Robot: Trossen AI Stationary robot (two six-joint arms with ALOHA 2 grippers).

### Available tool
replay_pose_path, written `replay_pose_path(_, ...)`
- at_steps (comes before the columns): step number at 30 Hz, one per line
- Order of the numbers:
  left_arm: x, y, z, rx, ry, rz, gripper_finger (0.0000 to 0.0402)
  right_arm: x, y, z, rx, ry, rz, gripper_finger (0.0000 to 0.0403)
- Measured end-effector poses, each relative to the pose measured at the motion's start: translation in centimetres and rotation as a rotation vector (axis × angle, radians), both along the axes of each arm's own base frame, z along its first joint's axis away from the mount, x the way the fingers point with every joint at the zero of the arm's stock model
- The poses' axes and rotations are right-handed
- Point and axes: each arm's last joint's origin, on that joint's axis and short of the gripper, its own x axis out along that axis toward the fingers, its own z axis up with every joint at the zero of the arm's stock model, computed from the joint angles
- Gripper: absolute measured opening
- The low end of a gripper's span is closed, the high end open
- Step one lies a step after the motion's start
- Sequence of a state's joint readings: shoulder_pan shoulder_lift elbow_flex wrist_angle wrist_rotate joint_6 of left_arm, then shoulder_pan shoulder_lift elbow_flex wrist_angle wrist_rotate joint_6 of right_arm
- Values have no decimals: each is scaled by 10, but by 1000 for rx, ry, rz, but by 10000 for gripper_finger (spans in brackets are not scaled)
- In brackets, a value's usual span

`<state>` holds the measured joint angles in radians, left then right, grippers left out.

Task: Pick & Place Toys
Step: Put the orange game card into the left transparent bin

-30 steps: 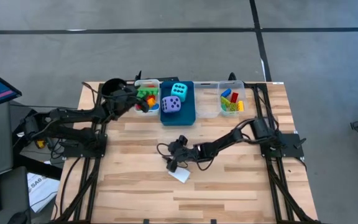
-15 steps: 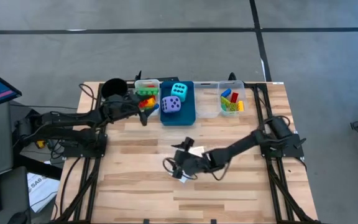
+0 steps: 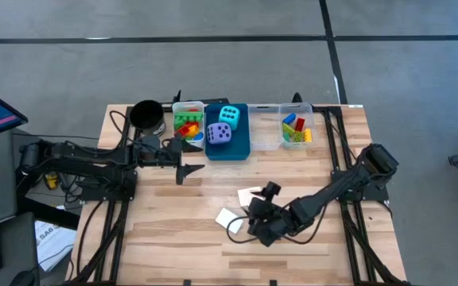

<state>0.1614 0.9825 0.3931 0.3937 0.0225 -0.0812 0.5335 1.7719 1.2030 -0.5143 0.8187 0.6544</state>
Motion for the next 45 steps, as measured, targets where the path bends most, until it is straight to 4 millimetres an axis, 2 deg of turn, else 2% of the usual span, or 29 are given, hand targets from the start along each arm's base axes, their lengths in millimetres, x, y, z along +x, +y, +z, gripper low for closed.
replay_pose_path(3, 0, 0, 1, 48, 0, -10, 298, -6, -5, 3, 77, 73, 8, 299)
replay_pose_path(6, 0, 1, 2, 83, -7, -6, 298, -3, -12, 0, 148, 135, 30, 299)
replay_pose_path(11, 1, 1, 9, 149, -69, -12, 298, 10, -18, 0, 270, 183, 167, 299)
replay_pose_path(17, 2, 1, 14, 179, -123, -11, 298, 17, -30, 0, 260, 225, 261, 299)
replay_pose_path(25, 2, 1, 13, 172, -112, -14, 298, 20, -55, -13, 306, 356, 234, 299)
replay_pose_path(30, 1, 1, 7, 120, -61, -12, 298, 25, -66, -10, 332, 316, 180, 299)
replay_pose_path(40, 0, 0, 0, 54, 3, -7, 298, 25, -67, -11, 371, 350, 225, 300)
replay_pose_path(45, 0, 0, 0, 47, 2, -8, 298, 24, -64, -11, 352, 358, 251, 325)
